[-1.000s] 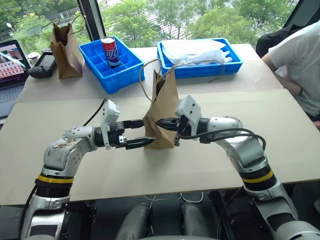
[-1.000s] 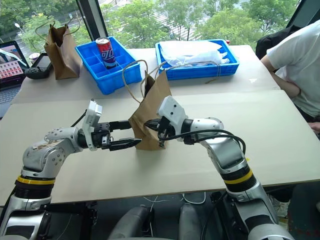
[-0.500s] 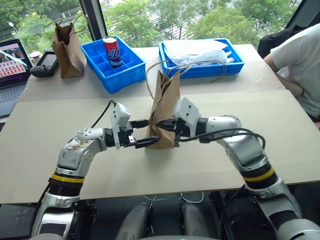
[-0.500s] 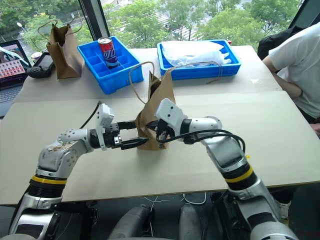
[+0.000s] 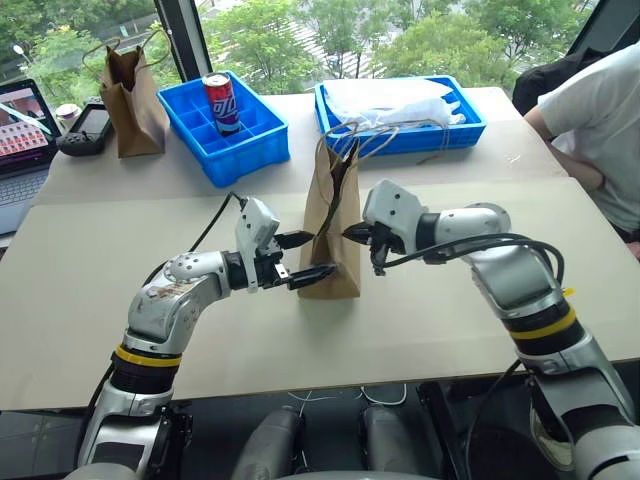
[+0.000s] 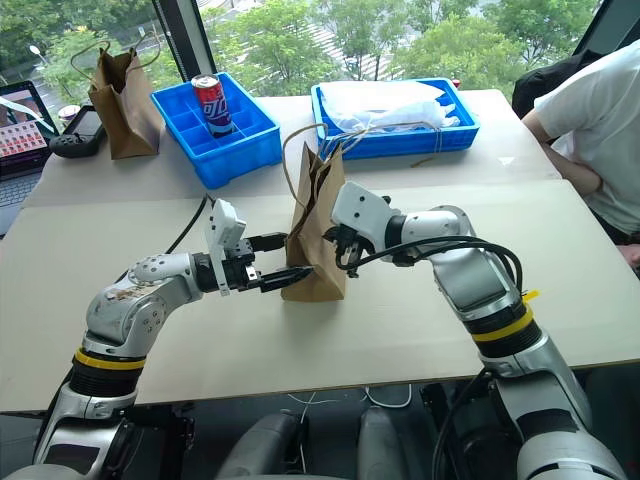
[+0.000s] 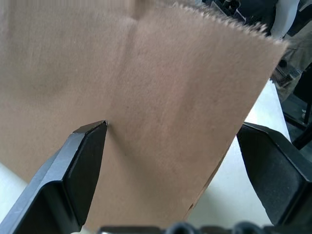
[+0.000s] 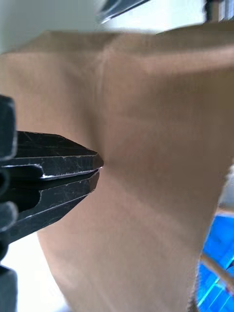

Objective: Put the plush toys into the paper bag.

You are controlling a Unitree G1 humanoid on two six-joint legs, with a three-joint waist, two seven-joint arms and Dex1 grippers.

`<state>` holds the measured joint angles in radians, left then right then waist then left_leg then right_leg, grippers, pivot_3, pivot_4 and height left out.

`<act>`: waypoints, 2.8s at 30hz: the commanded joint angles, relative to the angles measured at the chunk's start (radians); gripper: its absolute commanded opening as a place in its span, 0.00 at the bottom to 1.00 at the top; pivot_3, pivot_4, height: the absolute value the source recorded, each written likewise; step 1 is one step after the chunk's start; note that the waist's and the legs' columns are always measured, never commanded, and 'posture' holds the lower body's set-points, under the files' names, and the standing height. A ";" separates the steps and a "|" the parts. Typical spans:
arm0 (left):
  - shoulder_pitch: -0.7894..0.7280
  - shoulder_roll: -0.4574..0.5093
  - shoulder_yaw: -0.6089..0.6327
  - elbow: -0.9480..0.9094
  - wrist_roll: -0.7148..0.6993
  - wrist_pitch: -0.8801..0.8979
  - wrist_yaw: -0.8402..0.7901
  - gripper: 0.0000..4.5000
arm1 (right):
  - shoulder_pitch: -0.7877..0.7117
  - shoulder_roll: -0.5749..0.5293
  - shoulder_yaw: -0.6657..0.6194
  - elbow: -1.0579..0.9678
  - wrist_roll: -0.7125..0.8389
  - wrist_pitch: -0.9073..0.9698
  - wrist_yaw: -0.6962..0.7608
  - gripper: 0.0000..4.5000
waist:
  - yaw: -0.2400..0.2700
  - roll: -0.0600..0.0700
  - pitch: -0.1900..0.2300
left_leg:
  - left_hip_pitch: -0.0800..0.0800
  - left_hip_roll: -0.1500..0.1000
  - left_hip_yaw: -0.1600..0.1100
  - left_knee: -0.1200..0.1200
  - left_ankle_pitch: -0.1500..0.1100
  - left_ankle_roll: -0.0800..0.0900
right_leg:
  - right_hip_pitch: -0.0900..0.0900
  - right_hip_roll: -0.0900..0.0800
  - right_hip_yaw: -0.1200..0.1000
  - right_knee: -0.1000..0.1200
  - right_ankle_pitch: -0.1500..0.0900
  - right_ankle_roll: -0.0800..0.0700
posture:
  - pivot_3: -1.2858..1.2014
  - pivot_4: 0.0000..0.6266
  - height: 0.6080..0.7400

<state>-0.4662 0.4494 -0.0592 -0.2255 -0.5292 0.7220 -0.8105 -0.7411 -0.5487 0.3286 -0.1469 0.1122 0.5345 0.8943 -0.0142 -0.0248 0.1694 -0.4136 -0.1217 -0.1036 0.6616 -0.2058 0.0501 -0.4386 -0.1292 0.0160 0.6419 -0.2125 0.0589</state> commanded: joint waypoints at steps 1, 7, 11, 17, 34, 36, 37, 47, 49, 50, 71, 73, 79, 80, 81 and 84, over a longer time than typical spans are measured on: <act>-0.019 -0.023 0.030 -0.078 -0.047 0.059 0.066 0.99 | -0.020 0.029 -0.025 -0.064 0.037 0.025 0.004 0.00 | 0.001 0.000 0.000 | 0.000 0.000 0.000 0.000 0.000 0.000 | 0.000 0.000 0.000 0.000 0.000 0.000 | 0.52 0.24 1.00; -0.016 -0.038 0.027 -0.114 -0.052 0.106 0.125 0.99 | -0.006 0.050 -0.013 -0.067 0.032 0.032 -0.005 0.00 | 0.002 0.000 0.000 | 0.000 0.000 0.000 0.000 0.000 0.000 | 0.000 0.000 0.000 0.000 0.000 0.000 | 0.52 0.24 1.00; -0.022 -0.014 -0.003 -0.110 -0.002 0.085 0.136 0.83 | -0.005 0.049 -0.018 -0.064 0.030 0.030 -0.008 0.00 | 0.002 0.000 0.000 | 0.000 0.000 0.000 0.000 0.000 0.000 | 0.000 0.000 0.000 0.000 0.000 0.000 | 0.52 0.24 1.00; -0.032 0.061 -0.016 -0.086 0.015 0.041 0.059 0.34 | -0.002 0.040 -0.025 -0.070 0.029 0.032 -0.009 0.00 | 0.002 0.000 0.000 | 0.000 0.000 0.000 0.000 0.000 0.000 | 0.000 0.000 0.000 0.000 0.000 0.000 | 0.52 0.24 1.00; -0.322 0.180 -0.056 0.409 0.150 -0.391 -0.379 0.01 | 0.151 -0.335 -0.308 -0.430 0.323 0.388 0.165 0.00 | 0.020 0.000 0.000 | -0.002 -0.001 -0.001 0.000 0.000 0.001 | 0.000 0.000 -0.002 -0.003 0.000 0.000 | 0.52 0.24 1.00; -0.369 0.174 -0.055 0.500 0.141 -0.467 -0.489 0.01 | 0.221 -0.385 -0.396 -0.471 0.381 0.446 0.169 0.00 | 0.022 0.000 0.000 | -0.002 -0.001 0.000 0.000 -0.001 0.001 | 0.000 -0.001 -0.002 -0.004 0.000 0.000 | 0.52 0.24 1.00; -0.387 0.177 -0.065 0.545 0.147 -0.521 -0.560 0.01 | 0.266 -0.413 -0.441 -0.486 0.401 0.470 0.173 0.00 | 0.024 0.000 0.000 | -0.002 0.000 0.000 0.000 -0.001 0.002 | 0.001 -0.001 -0.002 -0.005 0.000 0.000 | 0.52 0.24 1.00; -0.524 0.193 -0.179 0.905 0.137 -0.800 -0.804 0.01 | 0.597 -0.528 -0.702 -0.494 0.424 0.462 0.165 0.00 | 0.026 -0.001 0.000 | -0.002 0.000 0.001 0.000 -0.002 0.004 | 0.003 -0.001 -0.003 -0.010 0.000 0.000 | 0.52 0.24 1.00; -0.545 0.197 -0.204 0.970 0.165 -0.863 -0.804 0.01 | 0.619 -0.532 -0.719 -0.484 0.421 0.446 0.159 0.00 | 0.025 -0.001 0.000 | -0.002 0.000 0.001 0.000 -0.002 0.004 | 0.003 -0.001 -0.003 -0.010 0.000 0.000 | 0.52 0.24 1.00; -0.552 0.195 -0.210 0.993 0.173 -0.889 -0.804 0.01 | 0.624 -0.534 -0.724 -0.480 0.422 0.439 0.156 0.00 | 0.025 -0.001 0.000 | -0.002 0.000 0.001 0.000 -0.002 0.005 | 0.003 -0.002 -0.002 -0.010 0.000 0.000 | 0.52 0.24 1.00; -0.396 0.494 0.049 0.861 0.046 -0.541 -0.778 0.97 | 0.553 -0.552 -0.662 -0.231 0.429 0.240 0.180 0.00 | 0.002 -0.001 0.000 | -0.002 0.000 0.001 0.001 -0.003 0.005 | 0.003 -0.001 -0.002 -0.009 0.000 0.001 | 0.52 0.24 1.00; -0.290 0.534 0.117 0.774 0.023 -0.465 -0.728 0.97 | 0.545 -0.516 -0.680 -0.206 0.438 0.219 0.154 0.00 | -0.005 -0.001 0.000 | -0.002 0.001 0.001 0.001 -0.003 0.005 | 0.002 -0.001 -0.002 -0.009 0.000 0.001 | 0.52 0.24 1.00; 0.018 0.477 0.312 0.498 -0.012 -0.273 -0.381 0.97 | 0.575 -0.365 -0.740 -0.170 0.437 0.124 0.073 0.00 | 0.006 -0.001 0.000 | -0.001 0.002 0.001 0.000 -0.003 0.005 | 0.003 -0.001 -0.001 -0.007 0.000 0.001 | 0.52 0.24 1.00; 0.059 0.449 0.340 0.450 -0.005 -0.287 -0.326 0.97 | 0.592 -0.345 -0.752 -0.173 0.440 0.110 0.065 0.00 | 0.011 0.000 0.000 | -0.001 0.002 0.001 0.000 -0.003 0.005 | 0.003 -0.001 -0.001 -0.008 0.000 0.001 | 0.52 0.24 1.00; 0.104 0.412 0.365 0.395 0.014 -0.315 -0.256 0.97 | 0.617 -0.320 -0.766 -0.184 0.442 0.099 0.050 0.00 | 0.016 0.000 0.000 | 0.000 0.002 0.001 0.000 -0.003 0.005 | 0.004 -0.001 -0.001 -0.008 0.000 0.001 | 0.52 0.24 1.00; 0.196 0.327 0.383 0.260 0.029 -0.314 -0.132 0.97 | 0.683 -0.252 -0.782 -0.225 0.458 0.113 -0.014 0.00 | 0.028 0.000 0.000 | 0.000 0.002 0.001 0.000 -0.003 0.005 | 0.005 -0.001 -0.001 -0.009 0.000 0.000 | 0.52 0.24 1.00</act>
<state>-0.2759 0.7860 0.2892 0.1281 -0.4974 0.4180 -1.0062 -0.0709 -0.8146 -0.4139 -0.3258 0.5528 0.6528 0.9205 0.0142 -0.0253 0.1697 -0.4135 -0.1200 -0.1027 0.6621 -0.2088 0.0547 -0.4337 -0.1303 0.0154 0.6327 -0.2123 0.0590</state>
